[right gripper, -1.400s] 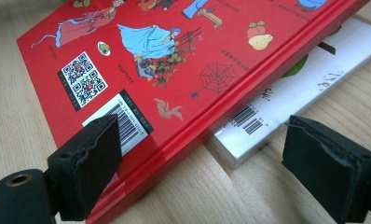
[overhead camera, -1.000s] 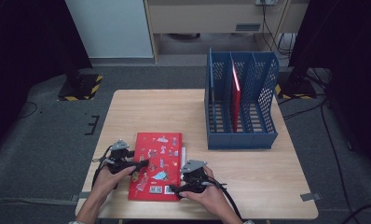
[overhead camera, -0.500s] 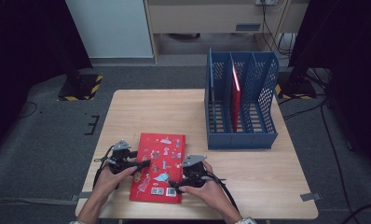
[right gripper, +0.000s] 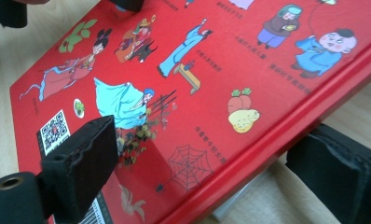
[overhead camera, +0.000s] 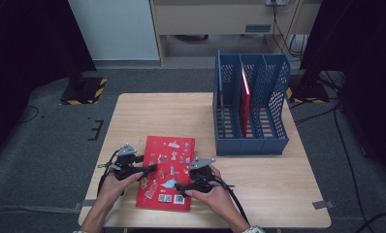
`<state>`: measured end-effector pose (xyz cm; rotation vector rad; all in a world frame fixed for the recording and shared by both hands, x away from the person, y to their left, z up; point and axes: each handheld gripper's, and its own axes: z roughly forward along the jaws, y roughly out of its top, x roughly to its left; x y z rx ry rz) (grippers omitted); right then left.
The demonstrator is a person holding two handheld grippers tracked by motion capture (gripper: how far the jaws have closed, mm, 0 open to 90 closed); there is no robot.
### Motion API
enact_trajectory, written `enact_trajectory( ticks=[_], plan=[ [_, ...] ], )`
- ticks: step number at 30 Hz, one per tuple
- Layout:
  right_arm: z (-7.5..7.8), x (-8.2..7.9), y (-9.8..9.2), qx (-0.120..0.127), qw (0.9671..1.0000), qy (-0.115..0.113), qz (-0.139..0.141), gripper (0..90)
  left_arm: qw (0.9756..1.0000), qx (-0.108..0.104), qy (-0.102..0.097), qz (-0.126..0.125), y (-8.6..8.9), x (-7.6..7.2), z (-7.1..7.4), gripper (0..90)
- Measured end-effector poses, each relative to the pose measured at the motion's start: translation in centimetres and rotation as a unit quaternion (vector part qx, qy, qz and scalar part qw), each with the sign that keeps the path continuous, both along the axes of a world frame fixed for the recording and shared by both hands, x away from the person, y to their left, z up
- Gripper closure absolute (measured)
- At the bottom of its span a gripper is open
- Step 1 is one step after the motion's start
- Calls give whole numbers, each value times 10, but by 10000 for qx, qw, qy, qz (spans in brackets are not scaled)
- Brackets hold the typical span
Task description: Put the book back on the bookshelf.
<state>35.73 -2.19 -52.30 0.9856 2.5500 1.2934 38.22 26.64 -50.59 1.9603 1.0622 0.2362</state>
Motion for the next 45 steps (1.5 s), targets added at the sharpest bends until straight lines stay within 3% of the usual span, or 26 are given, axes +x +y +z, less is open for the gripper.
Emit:
enact_trajectory(
  ticks=[19,34,45],
  plan=[
    [17,6,-10,222,9993,-187,-229,228,9991,-47,-426,-64,-2,-6,19,359],
    [26,6,-13,274,9988,-285,-300,287,9987,-245,-447,-43,0,-8,26,407],
    [38,6,-15,446,9981,-300,-306,341,9974,-358,-616,-91,2,-16,39,459]
  ],
)
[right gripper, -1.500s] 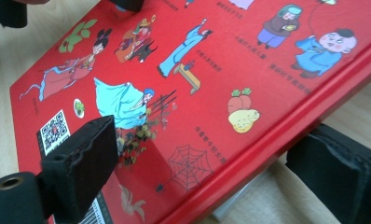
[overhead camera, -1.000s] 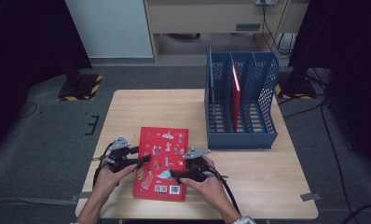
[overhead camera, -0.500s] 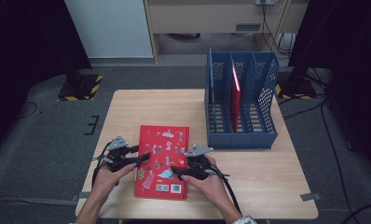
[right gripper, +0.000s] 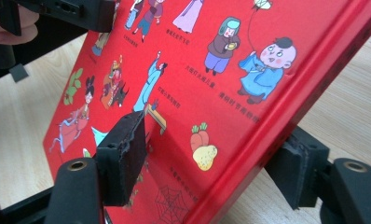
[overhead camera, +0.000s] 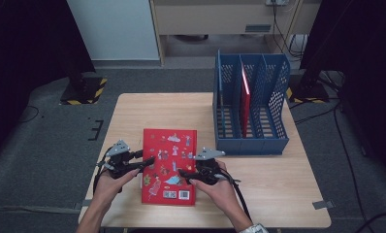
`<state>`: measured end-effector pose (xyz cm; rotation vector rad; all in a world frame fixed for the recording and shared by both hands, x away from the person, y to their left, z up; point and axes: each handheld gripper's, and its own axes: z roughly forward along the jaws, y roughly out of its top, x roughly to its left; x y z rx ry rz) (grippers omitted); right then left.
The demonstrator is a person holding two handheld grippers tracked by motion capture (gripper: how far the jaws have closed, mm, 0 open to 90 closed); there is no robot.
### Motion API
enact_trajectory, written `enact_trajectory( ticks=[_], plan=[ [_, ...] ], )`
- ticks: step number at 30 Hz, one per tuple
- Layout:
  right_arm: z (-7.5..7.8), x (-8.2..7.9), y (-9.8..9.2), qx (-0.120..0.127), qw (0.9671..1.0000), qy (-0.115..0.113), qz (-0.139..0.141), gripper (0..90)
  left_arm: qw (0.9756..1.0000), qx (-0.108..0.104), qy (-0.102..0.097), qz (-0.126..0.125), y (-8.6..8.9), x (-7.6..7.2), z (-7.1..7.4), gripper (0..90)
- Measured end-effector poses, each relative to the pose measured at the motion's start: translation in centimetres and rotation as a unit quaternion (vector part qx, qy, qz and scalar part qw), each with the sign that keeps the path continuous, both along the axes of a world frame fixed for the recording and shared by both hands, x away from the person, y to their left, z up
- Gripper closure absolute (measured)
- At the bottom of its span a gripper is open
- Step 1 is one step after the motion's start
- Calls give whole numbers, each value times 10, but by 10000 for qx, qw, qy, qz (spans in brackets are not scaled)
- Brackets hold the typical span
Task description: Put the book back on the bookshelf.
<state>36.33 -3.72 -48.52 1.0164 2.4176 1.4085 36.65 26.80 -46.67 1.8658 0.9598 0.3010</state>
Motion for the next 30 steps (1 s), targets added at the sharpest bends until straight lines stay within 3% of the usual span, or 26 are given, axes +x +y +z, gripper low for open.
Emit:
enact_trajectory(
  ticks=[14,18,30],
  plan=[
    [23,1,-4,181,9998,-108,61,461,9994,-228,-248,15,6,-8,20,544],
    [29,1,-6,325,9994,-108,62,509,9986,-428,-315,39,8,-11,26,582],
    [47,0,-9,412,9986,-166,273,568,9984,-350,-437,-56,6,-19,43,605]
  ],
)
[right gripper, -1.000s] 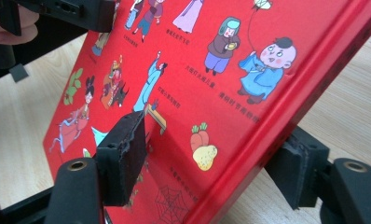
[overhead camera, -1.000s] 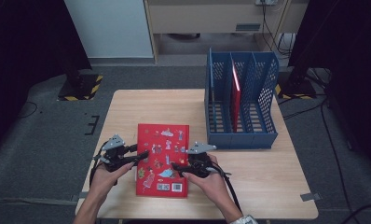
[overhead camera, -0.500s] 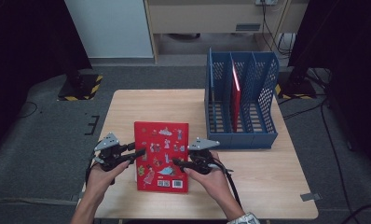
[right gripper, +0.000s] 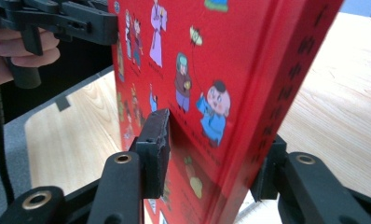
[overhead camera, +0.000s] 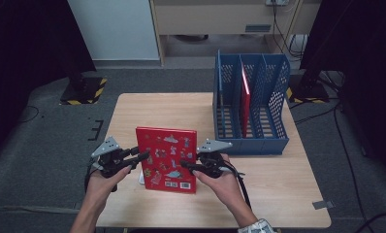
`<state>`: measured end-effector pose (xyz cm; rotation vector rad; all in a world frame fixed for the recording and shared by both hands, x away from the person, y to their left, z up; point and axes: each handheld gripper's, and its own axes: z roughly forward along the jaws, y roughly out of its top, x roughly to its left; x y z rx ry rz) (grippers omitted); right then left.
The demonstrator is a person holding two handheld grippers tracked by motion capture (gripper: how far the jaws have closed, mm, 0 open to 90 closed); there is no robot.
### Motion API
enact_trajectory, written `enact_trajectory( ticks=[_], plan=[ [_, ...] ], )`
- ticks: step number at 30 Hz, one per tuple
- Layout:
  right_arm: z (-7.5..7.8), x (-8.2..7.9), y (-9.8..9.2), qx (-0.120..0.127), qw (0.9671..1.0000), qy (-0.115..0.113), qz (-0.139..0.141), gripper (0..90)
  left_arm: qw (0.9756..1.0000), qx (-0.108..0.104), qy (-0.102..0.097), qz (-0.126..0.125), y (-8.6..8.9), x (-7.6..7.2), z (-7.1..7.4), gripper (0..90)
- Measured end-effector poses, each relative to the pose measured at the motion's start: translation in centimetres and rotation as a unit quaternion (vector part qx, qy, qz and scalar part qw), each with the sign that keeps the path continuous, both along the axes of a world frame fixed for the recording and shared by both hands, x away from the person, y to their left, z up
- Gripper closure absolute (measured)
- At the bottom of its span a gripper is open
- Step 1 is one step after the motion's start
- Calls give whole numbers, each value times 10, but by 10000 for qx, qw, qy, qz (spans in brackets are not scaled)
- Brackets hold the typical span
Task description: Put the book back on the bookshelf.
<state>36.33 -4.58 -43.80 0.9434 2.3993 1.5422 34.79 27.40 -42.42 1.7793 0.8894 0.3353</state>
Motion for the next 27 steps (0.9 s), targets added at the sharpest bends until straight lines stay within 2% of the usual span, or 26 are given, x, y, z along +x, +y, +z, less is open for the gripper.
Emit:
enact_trajectory(
  ticks=[7,11,13,15,19,21,23,25,27],
  plan=[
    [16,1,1,-1,9999,-137,82,568,9998,-51,-157,54,-1,-1,17,601],
    [25,6,4,0,9995,-300,79,586,9998,2,-214,18,-4,8,23,589],
    [28,10,6,112,9995,-299,65,588,9996,23,-291,11,-7,14,22,573],
    [29,15,6,192,9992,-356,-15,594,9992,-50,-394,36,-8,21,19,568],
    [29,22,8,209,9987,-465,-14,637,9992,-107,-372,129,-8,31,12,560],
    [28,22,10,205,9982,-557,33,683,9990,-77,-395,182,-11,34,9,538],
    [28,20,15,313,9972,-656,161,741,9986,-142,-457,215,-16,34,8,540],
    [30,16,20,231,9964,-801,167,751,9983,-178,-481,280,-18,35,9,525],
    [31,15,22,239,9961,-822,193,761,9981,-207,-496,304,-19,35,7,493]
  ],
)
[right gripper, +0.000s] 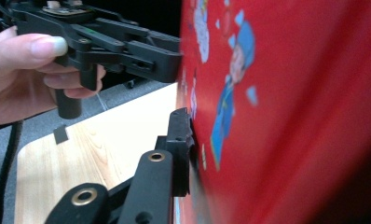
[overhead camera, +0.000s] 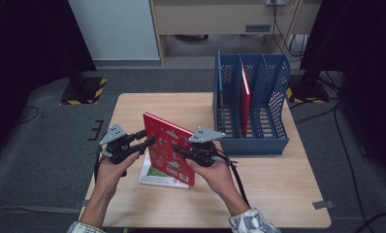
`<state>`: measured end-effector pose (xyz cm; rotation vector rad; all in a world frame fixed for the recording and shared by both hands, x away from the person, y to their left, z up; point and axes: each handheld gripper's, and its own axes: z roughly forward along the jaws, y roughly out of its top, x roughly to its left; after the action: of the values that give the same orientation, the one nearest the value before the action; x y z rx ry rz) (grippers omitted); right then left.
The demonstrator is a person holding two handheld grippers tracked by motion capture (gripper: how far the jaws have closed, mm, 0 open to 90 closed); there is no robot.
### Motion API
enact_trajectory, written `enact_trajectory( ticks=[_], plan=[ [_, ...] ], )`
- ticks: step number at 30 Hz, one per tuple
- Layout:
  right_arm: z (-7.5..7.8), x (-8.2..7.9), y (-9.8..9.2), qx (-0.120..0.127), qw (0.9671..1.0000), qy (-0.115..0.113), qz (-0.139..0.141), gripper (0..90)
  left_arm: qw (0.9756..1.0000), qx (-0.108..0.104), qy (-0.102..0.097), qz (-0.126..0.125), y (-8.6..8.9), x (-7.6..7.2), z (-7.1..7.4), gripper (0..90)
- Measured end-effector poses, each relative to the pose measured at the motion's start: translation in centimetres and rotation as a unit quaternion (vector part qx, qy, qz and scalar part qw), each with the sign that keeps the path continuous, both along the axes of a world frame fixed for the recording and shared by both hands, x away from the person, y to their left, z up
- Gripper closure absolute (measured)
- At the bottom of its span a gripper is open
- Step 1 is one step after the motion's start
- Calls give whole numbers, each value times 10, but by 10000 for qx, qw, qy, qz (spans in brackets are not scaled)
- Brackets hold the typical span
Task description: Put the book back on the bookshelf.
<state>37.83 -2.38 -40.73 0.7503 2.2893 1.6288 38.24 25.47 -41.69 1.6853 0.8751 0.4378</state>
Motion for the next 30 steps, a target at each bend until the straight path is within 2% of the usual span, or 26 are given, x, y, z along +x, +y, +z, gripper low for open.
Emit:
enact_trajectory(
  ticks=[2,5,6,8,11,14,16,24,30],
  plan=[
    [0,-1,0,23,10000,-5,-1,765,10000,-19,28,-13,0,-1,-2,475],
    [0,-2,1,37,10000,-34,36,771,9999,159,41,20,-1,-2,-11,369],
    [0,-2,1,40,10000,-42,43,773,9999,136,69,-1,0,-2,-15,359],
    [0,-2,1,43,10000,-40,49,774,9998,125,149,-25,0,-2,-24,320],
    [0,-1,1,50,10000,-30,59,775,9991,257,329,-100,0,-1,-39,267],
    [0,-1,1,52,10000,-30,70,775,9984,285,441,-184,0,-1,-48,225],
    [0,-1,1,57,10000,-37,66,774,9980,376,444,-239,-1,-1,-53,214],
    [-1,-1,2,81,9999,-63,55,778,9947,599,728,-403,-6,0,-74,177],
    [-2,2,4,114,9999,-68,32,785,9954,599,678,-303,-6,1,-74,211]
  ],
)
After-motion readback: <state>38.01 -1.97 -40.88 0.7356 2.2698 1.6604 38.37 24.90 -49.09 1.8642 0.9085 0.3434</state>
